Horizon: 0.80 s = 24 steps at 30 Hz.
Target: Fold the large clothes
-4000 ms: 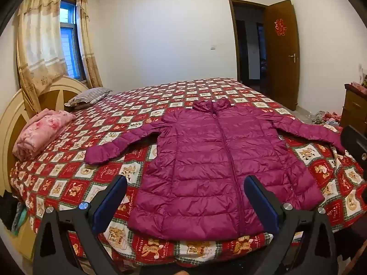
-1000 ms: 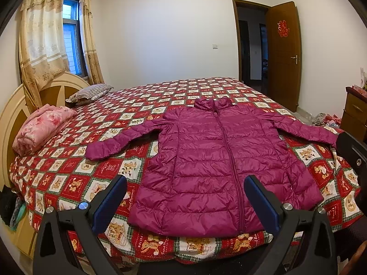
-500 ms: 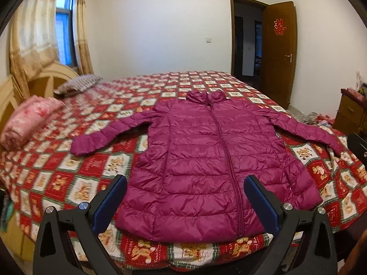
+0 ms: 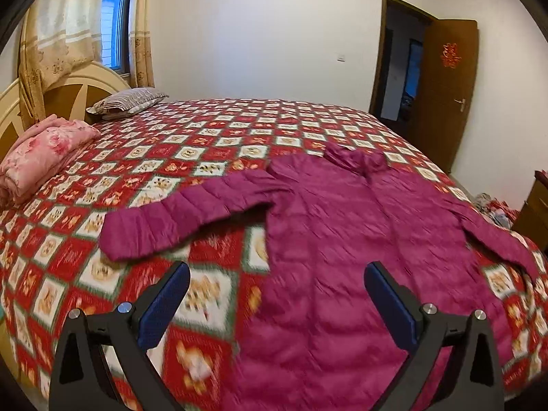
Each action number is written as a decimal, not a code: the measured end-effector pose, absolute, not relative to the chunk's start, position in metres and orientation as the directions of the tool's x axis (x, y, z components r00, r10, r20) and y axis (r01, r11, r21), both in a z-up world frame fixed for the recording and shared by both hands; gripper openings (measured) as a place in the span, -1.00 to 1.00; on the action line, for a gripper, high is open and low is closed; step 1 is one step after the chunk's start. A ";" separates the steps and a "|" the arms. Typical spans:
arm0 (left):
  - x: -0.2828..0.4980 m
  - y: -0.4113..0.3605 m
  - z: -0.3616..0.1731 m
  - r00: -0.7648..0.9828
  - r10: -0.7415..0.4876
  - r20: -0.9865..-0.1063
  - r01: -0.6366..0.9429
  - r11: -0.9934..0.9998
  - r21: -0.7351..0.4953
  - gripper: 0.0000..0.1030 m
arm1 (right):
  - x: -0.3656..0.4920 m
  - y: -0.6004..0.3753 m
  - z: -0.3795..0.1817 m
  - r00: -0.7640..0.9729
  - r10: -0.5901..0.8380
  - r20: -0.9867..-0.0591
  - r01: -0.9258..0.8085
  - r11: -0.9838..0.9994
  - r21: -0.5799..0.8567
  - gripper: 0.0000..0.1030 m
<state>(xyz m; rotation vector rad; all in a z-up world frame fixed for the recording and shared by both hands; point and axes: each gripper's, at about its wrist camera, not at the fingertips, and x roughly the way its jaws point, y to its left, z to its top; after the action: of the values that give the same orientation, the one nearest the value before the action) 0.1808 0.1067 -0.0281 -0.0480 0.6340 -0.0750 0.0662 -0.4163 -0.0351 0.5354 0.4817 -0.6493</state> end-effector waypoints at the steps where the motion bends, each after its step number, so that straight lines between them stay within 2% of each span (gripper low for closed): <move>1: 0.191 0.111 -0.030 0.801 -0.085 -0.593 0.056 0.996 -0.066 0.97 | 0.074 -0.437 -0.046 0.689 -0.399 -0.605 0.681 0.641 0.353 1.00; 4: 0.227 0.119 -0.039 0.794 -0.074 -0.604 0.055 0.997 -0.050 0.97 | 0.083 -0.474 -0.068 0.656 -0.360 -0.664 0.727 0.538 0.426 0.86; 6: 0.245 0.123 -0.046 0.791 -0.064 -0.608 0.049 0.998 -0.042 0.97 | 0.089 -0.485 -0.076 0.636 -0.362 -0.682 0.750 0.500 0.434 0.86; 9: 0.275 0.128 -0.063 0.775 -0.058 -0.629 0.039 0.998 -0.044 0.97 | 0.105 -0.496 -0.085 0.610 -0.346 -0.712 0.768 0.478 0.426 0.86; 12: 0.293 0.129 -0.080 0.760 -0.057 -0.648 0.038 0.998 -0.044 0.97 | 0.121 -0.506 -0.092 0.599 -0.325 -0.732 0.776 0.461 0.430 0.74; 20: 0.313 0.127 -0.123 0.741 -0.045 -0.670 0.019 0.999 -0.047 0.97 | 0.155 -0.521 -0.111 0.527 -0.328 -0.784 0.815 0.456 0.357 0.57; 24: 0.318 0.124 -0.143 0.723 0.004 -0.691 0.002 1.000 0.008 0.97 | 0.159 -0.524 -0.111 0.497 -0.359 -0.790 0.829 0.466 0.309 0.17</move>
<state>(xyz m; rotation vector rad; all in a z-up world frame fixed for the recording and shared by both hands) 0.3181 0.1239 -0.1434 0.0086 0.7623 0.0014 0.1585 -0.5238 -0.1112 0.7621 0.7143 -0.8103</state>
